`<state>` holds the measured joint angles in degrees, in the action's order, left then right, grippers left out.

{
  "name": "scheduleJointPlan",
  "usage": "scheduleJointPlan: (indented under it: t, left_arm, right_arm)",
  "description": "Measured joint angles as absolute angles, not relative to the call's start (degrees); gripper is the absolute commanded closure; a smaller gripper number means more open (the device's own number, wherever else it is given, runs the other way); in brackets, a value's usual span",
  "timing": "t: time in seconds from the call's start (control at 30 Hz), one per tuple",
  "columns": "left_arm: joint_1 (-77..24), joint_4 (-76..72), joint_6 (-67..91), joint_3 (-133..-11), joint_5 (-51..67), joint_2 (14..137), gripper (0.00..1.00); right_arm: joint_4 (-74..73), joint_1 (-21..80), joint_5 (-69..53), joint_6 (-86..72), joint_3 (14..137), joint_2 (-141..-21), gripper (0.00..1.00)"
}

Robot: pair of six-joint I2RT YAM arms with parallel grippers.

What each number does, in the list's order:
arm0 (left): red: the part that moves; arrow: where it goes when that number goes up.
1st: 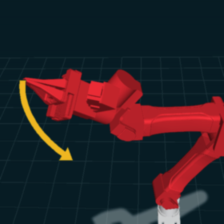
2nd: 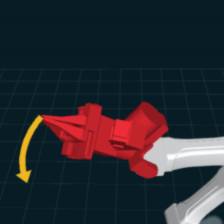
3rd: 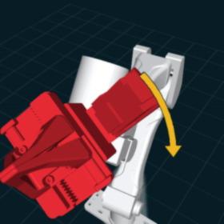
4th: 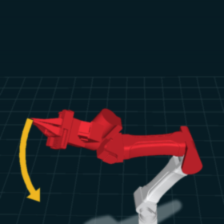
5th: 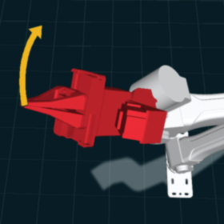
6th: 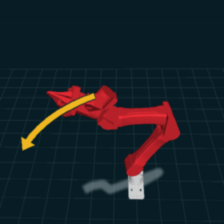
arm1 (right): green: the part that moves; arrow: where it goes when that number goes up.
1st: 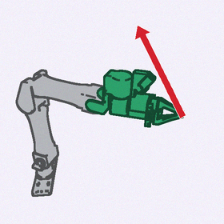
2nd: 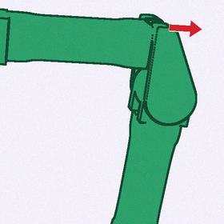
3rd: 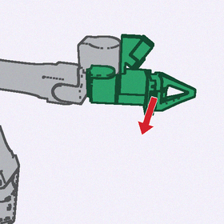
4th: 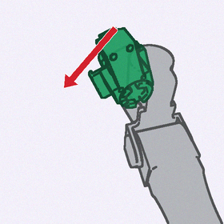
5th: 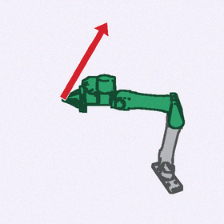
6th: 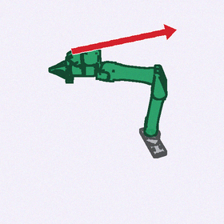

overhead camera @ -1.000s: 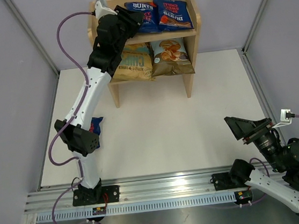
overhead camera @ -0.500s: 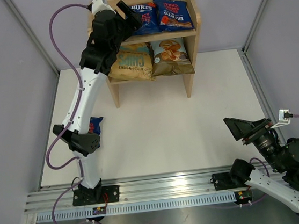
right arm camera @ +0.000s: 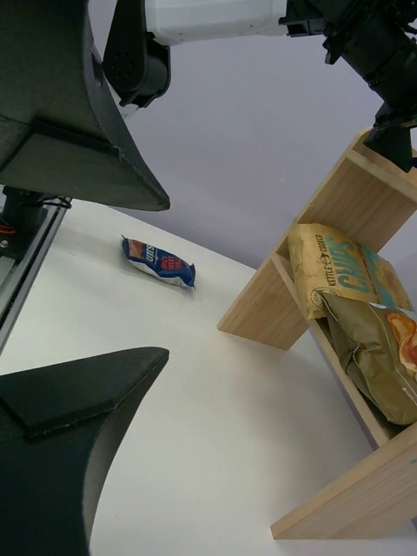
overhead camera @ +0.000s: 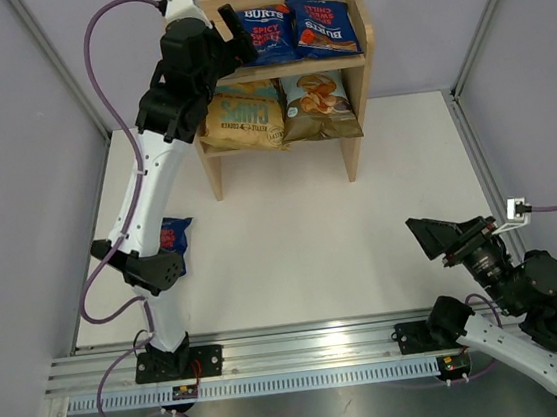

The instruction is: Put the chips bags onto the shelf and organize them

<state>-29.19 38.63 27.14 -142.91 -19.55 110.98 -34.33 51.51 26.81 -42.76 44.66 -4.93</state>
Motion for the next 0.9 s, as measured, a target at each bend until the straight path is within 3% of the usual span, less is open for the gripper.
scheduleJointPlan:
  t: [0.07, 0.1, 0.27, 0.47, 0.7, 0.9]
  left_arm:
    - [-29.2, 39.5, 25.6, -142.9, -19.5, 109.6, 0.01]
    - [-29.2, 39.6, 24.9, -142.9, -19.4, 108.7, 0.01]
    - [-29.4, 39.2, 21.4, -140.3, -18.0, 100.4, 0.01]
    - [-30.9, 39.4, 17.8, -130.7, -18.1, 83.8, 0.01]
    - [-30.9, 40.6, 17.3, -103.5, -25.3, 57.0, 0.01]
    - [-30.9, 48.8, 23.0, -84.4, -32.7, 39.0, 0.01]
  right_arm:
    - [-33.6, 51.5, 26.2, -42.2, 44.5, -5.6, 0.13]
    - [-32.9, 51.5, 25.7, -41.7, 44.4, -6.1, 0.01]
    - [-28.9, 51.5, 22.5, -38.3, 43.0, -12.1, 0.00]
    - [-20.7, 51.6, 16.5, -37.1, 41.5, -28.9, 0.01]
    - [-3.8, 51.7, 10.5, -41.0, 36.2, -47.9, 0.02]
    - [11.5, 51.7, 5.7, -48.0, 37.0, -68.1, 0.08]
